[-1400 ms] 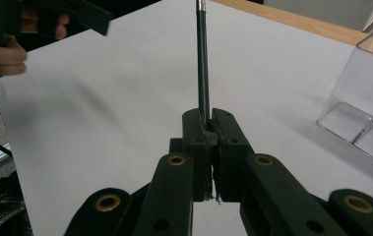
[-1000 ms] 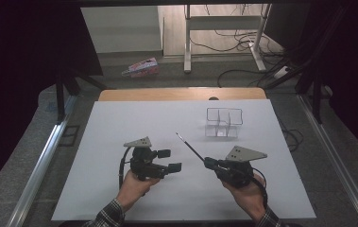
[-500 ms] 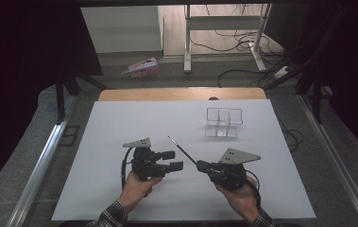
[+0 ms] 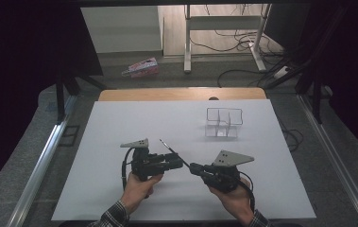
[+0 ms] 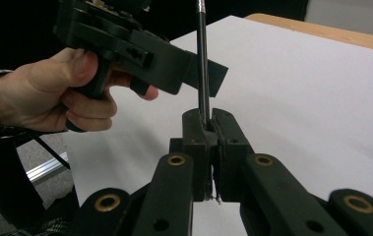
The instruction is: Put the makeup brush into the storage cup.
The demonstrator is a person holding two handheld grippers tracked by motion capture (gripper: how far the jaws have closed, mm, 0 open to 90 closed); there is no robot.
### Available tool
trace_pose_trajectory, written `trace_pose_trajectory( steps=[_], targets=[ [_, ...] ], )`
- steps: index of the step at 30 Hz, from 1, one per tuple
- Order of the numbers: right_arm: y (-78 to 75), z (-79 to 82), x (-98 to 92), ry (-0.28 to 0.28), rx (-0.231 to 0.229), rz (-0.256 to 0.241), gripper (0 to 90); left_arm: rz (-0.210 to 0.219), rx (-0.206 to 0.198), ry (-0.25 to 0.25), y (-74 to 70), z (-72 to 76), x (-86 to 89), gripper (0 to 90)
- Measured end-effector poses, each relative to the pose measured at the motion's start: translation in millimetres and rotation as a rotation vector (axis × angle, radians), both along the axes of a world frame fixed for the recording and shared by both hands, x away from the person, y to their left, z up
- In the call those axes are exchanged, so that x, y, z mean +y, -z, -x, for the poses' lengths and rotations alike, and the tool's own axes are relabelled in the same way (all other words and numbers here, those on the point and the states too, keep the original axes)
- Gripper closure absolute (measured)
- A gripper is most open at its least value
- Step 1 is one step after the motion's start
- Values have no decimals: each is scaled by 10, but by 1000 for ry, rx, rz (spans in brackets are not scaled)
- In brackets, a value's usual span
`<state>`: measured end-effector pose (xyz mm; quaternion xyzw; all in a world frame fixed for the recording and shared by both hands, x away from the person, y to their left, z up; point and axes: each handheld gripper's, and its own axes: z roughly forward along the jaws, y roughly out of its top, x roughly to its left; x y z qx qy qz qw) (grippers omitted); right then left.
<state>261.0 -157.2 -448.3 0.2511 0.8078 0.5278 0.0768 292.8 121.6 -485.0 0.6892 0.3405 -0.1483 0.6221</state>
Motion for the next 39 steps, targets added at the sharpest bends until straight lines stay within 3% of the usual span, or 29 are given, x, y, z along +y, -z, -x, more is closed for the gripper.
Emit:
trace_pose_trajectory(
  steps=[4, 8, 9, 11, 12, 16, 17, 18, 20, 23, 24, 25, 27, 30, 33, 39],
  targets=[
    [11, 9, 27, -18, 3, -1, 852, 23, 16, -4, 14, -2, 15, 553],
    [28, 7, 48, -26, 10, 4, 852, 38, 27, 1, 29, 0, 10, 694],
    [28, 7, 48, -26, 10, 4, 852, 53, 34, 7, 36, 2, 9, 694],
    [41, -1, 61, -28, 15, 12, 850, 106, 59, 29, 46, -1, 8, 804],
    [53, -6, 67, -29, 16, 20, 848, 108, 63, 31, 41, 3, 3, 846],
    [75, -31, 75, -32, 36, 19, 831, 62, 48, 16, 15, 11, 11, 855],
    [74, -49, 62, -13, 43, 24, 715, 37, 37, 13, 8, 7, 19, 855],
    [74, -49, 62, -13, 43, 24, 715, 12, 28, 4, -1, 9, 25, 855],
    [79, -77, 41, 16, 53, 40, 584, -32, 9, -2, -16, 6, 38, 855],
    [112, -154, -4, 40, 107, 37, 380, -107, -10, -15, -43, 13, 38, 854],
    [115, -165, -13, 42, 114, 34, 337, -107, -10, -15, -43, 13, 38, 854],
    [115, -165, -13, 42, 114, 34, 337, -131, -14, -16, -50, 15, 36, 854],
    [123, -200, -29, 38, 135, 33, 231, -168, -19, -20, -58, 18, 33, 854],
    [138, -233, -64, 23, 147, 25, 149, -217, -31, -23, -74, 22, 31, 854],
    [150, -243, -78, 30, 134, 57, 64, -252, -38, -20, -90, 24, 34, 853],
    [151, -260, -112, 18, 124, 61, 11, -335, -55, -19, -131, 37, 21, 853]
  ],
)
